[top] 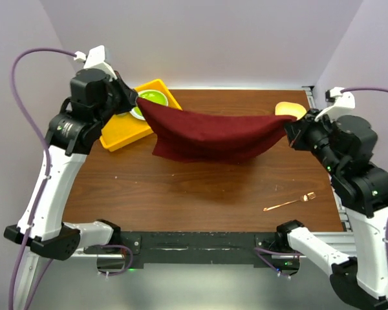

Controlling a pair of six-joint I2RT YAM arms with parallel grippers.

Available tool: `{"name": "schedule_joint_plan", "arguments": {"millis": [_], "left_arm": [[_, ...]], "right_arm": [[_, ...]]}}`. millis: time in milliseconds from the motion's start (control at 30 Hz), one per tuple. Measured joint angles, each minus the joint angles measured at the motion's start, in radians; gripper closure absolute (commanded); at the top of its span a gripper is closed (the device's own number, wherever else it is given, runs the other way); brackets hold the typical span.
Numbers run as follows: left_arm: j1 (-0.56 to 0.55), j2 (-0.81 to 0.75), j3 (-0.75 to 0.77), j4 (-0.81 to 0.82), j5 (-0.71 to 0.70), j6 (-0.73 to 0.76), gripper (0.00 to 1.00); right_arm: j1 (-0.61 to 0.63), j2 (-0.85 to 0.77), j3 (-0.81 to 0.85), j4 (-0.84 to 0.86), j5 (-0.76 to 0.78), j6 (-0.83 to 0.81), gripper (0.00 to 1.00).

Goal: Fold the napkin, place the utensils inside, and roll it up
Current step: Flatten the napkin out

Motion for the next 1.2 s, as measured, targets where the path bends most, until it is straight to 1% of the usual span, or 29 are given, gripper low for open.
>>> {"name": "schedule_joint_plan", "arguments": {"millis": [100, 167, 300, 400, 500, 633, 733, 767, 867, 933, 1067, 1133, 1200], "left_arm": [[0.001, -0.032, 0.05, 0.024, 0.047, -0.009, 1.0], [0.001, -0.067, 0.074, 0.067, 0.087, -0.011, 1.0], [0.001, -0.174, 0.087, 0.169, 0.167, -0.012, 1.0], [0.001, -0.258, 0.089, 0.237, 0.197, -0.012, 1.0], [0.001, -0.319, 0.122, 0.281, 0.207, -0.012, 1.0], [0.001, -0.335, 0.159, 0.349, 0.215, -0.018, 1.0], [0.001, -0.325, 0.146, 0.378, 0.2, -0.025, 1.0], [0.001, -0.324, 0.142, 0.38, 0.198, -0.026, 1.0], [0.001, -0.288, 0.079, 0.385, 0.134, -0.027, 1.0], [0.001, -0.237, 0.048, 0.365, 0.078, -0.031, 1.0], [0.001, -0.041, 0.003, 0.32, -0.005, -0.032, 1.0], [0.001, 0.102, -0.014, 0.301, -0.041, -0.029, 1.0], [0.001, 0.247, -0.035, 0.301, -0.06, -0.013, 1.0]], "right_arm": [[0.0, 0.004, 0.1, -0.006, -0.026, -0.02, 1.0], [0.0, 0.013, 0.189, -0.011, -0.047, -0.029, 1.0], [0.0, 0.026, 0.379, -0.018, -0.101, -0.028, 1.0], [0.0, 0.012, 0.484, -0.018, -0.129, -0.013, 1.0], [0.0, -0.004, 0.566, -0.018, -0.15, 0.008, 1.0], [0.0, -0.008, 0.62, -0.017, -0.171, 0.042, 1.0], [0.0, -0.009, 0.594, -0.014, -0.168, 0.066, 1.0], [0.001, -0.012, 0.56, -0.007, -0.147, 0.076, 1.0], [0.0, -0.016, 0.456, -0.007, -0.08, 0.102, 1.0], [0.0, -0.008, 0.363, -0.019, -0.017, 0.117, 1.0], [0.0, 0.068, 0.194, -0.027, 0.088, 0.12, 1.0], [0.0, 0.154, 0.137, -0.036, 0.121, 0.112, 1.0], [-0.005, 0.298, 0.109, -0.042, 0.139, 0.101, 1.0]]}}
